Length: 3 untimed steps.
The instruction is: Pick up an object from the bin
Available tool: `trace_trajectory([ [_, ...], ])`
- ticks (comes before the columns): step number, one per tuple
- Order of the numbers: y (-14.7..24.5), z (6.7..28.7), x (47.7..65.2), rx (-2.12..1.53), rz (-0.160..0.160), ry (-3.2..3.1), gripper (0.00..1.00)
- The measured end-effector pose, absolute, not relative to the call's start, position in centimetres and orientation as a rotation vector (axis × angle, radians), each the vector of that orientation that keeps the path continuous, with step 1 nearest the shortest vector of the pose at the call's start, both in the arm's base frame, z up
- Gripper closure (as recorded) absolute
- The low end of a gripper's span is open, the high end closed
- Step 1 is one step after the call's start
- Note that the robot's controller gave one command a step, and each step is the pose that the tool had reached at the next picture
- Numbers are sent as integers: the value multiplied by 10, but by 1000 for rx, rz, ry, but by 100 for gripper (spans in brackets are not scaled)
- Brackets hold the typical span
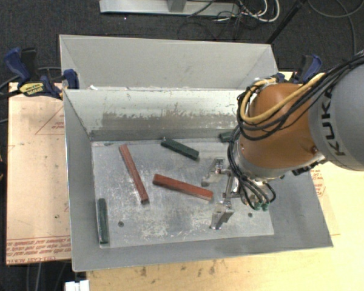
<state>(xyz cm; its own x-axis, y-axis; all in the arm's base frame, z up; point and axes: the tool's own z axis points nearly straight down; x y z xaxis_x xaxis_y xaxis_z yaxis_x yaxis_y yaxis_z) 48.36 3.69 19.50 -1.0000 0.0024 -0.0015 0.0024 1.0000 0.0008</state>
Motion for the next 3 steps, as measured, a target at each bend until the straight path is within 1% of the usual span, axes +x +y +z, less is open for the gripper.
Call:
trace_trajectory([
  [1,44,160,505,-123,0,3148,0],
  [2,33,159,533,-255,1,3123,0],
  [3,59,78,566,-361,3,3110,100],
])
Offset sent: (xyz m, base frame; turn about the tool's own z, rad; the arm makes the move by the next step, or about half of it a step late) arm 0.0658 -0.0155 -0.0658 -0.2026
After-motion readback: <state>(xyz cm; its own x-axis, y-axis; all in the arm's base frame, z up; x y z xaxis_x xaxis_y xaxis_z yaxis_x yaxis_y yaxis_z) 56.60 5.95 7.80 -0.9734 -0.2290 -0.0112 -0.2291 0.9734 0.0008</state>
